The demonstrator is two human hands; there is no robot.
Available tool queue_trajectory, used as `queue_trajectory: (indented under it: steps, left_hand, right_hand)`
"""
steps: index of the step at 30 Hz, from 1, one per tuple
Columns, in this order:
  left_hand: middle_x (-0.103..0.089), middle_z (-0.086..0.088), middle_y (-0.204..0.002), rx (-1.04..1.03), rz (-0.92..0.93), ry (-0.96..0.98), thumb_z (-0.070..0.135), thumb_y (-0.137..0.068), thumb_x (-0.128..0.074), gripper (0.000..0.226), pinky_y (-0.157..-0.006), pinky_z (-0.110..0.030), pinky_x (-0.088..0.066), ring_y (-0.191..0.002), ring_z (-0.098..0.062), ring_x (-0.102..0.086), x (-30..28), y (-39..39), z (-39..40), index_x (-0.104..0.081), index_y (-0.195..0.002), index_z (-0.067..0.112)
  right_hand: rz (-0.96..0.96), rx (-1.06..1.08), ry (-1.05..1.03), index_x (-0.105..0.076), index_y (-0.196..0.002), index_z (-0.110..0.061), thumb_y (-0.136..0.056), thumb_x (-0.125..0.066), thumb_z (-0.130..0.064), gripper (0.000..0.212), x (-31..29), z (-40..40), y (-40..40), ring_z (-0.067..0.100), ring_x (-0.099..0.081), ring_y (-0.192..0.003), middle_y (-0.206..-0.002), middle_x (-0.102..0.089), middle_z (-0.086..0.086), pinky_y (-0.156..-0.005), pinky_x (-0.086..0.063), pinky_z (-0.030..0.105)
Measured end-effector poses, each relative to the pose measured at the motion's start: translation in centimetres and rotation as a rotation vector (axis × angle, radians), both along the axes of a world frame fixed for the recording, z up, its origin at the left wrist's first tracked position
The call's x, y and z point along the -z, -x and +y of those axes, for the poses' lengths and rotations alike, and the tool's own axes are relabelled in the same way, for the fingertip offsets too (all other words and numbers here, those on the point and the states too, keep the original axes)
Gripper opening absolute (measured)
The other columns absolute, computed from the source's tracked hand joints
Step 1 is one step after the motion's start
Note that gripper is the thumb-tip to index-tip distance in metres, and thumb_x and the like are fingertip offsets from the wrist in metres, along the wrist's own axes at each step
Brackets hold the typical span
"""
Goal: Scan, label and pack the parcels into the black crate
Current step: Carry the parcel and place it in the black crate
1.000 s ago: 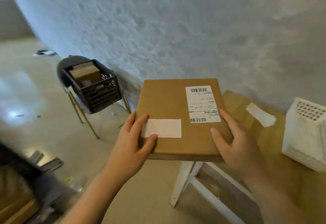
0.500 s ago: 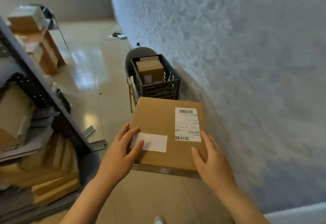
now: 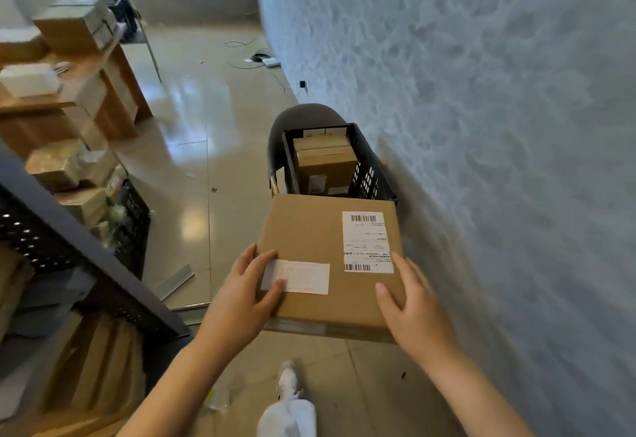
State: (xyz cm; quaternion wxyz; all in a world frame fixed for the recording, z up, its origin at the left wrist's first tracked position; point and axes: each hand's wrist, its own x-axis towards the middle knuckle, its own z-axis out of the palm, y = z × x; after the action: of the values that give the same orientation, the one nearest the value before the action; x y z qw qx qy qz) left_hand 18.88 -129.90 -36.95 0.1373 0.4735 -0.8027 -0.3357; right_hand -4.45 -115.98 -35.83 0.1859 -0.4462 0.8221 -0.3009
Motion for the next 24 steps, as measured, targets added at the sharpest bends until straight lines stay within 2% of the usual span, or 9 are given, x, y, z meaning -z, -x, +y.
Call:
queue_trajectory:
  steps: [3,9,11,13,15,17,19,21,24]
  left_hand:
    - [-0.011,0.01,-0.16,0.011,0.029,-0.01,0.057,-0.092,-0.047,0.059,-0.104,-0.039,-0.047,-0.133,-0.018,-0.041,0.7,3.2,-6.3,-0.031,-0.147,0.04]
    - [-0.018,0.011,-0.158,0.017,0.03,-0.059,0.052,-0.091,-0.056,0.055,-0.103,-0.039,-0.048,-0.133,-0.018,-0.042,1.6,8.8,-17.5,-0.038,-0.142,0.042]
    - [-0.022,0.009,-0.156,0.002,0.013,-0.074,0.047,-0.09,-0.062,0.055,-0.104,-0.032,-0.044,-0.131,-0.016,-0.042,1.9,10.9,-20.4,-0.041,-0.14,0.04]
    - [-0.024,0.008,-0.154,-0.019,0.016,-0.087,0.04,-0.088,-0.067,0.059,-0.1,-0.028,-0.042,-0.124,-0.011,-0.043,2.2,13.1,-22.8,-0.041,-0.14,0.037]
    - [-0.025,0.008,-0.151,-0.049,0.023,-0.116,0.036,-0.087,-0.07,0.068,-0.098,-0.028,-0.045,-0.115,-0.008,-0.041,2.7,15.3,-25.0,-0.033,-0.144,0.038]
    - [-0.024,0.006,-0.149,-0.085,0.032,-0.151,0.032,-0.087,-0.07,0.078,-0.097,-0.03,-0.047,-0.114,-0.008,-0.04,3.6,17.6,-27.2,-0.022,-0.149,0.039]
    - [-0.025,0.004,-0.148,-0.127,0.064,-0.195,0.03,-0.089,-0.068,0.084,-0.098,-0.03,-0.044,-0.12,-0.01,-0.041,4.5,20.0,-29.3,-0.014,-0.152,0.037]
    - [-0.027,0.003,-0.146,-0.195,0.113,-0.253,0.028,-0.091,-0.066,0.082,-0.103,-0.037,-0.044,-0.128,-0.015,-0.041,5.5,22.4,-31.5,-0.014,-0.153,0.036]
    - [-0.028,0.005,-0.143,-0.313,0.15,-0.342,0.026,-0.093,-0.063,0.074,-0.103,-0.045,-0.047,-0.123,-0.015,-0.042,7.0,25.9,-34.3,-0.019,-0.153,0.034]
  right_hand:
    - [-0.004,0.007,-0.018,-0.02,-0.151,-0.035,-0.097,-0.044,-0.048,0.061,0.8,-6.1,3.3,0.006,-0.042,-0.123,-0.153,-0.027,-0.013,-0.094,-0.05,0.034]
    - [-0.052,0.008,-0.061,-0.021,-0.149,-0.039,-0.09,-0.044,-0.059,0.067,2.1,-16.0,8.9,0.011,-0.039,-0.134,-0.154,-0.031,-0.011,-0.103,-0.047,0.042]
    - [-0.087,0.027,-0.068,-0.023,-0.149,-0.037,-0.092,-0.051,-0.052,0.066,2.5,-19.1,10.7,0.012,-0.038,-0.135,-0.154,-0.031,-0.012,-0.104,-0.046,0.043]
    - [-0.117,0.055,-0.06,-0.026,-0.148,-0.035,-0.092,-0.058,-0.041,0.066,2.8,-21.9,12.5,0.011,-0.04,-0.131,-0.151,-0.034,-0.012,-0.101,-0.047,0.037]
    - [-0.156,0.078,-0.046,-0.025,-0.148,-0.034,-0.09,-0.064,-0.03,0.07,3.1,-24.6,14.5,0.01,-0.042,-0.126,-0.148,-0.037,-0.011,-0.09,-0.046,0.027]
    - [-0.193,0.103,-0.046,-0.018,-0.149,-0.036,-0.087,-0.068,-0.021,0.081,3.9,-27.0,16.8,0.01,-0.042,-0.125,-0.148,-0.035,-0.008,-0.083,-0.043,0.021]
    - [-0.196,0.111,-0.061,-0.008,-0.152,-0.035,-0.085,-0.07,-0.015,0.094,4.7,-29.4,19.3,0.014,-0.041,-0.127,-0.148,-0.031,-0.004,-0.085,-0.041,0.023]
    - [-0.179,0.101,-0.088,-0.003,-0.153,-0.032,-0.082,-0.071,-0.01,0.101,5.5,-31.8,22.1,0.018,-0.041,-0.129,-0.145,-0.03,0.0,-0.092,-0.04,0.026]
    - [-0.207,0.074,-0.121,-0.004,-0.154,-0.028,-0.084,-0.07,-0.016,0.097,6.5,-35.6,26.2,0.017,-0.041,-0.125,-0.142,-0.032,0.003,-0.099,-0.039,0.032]
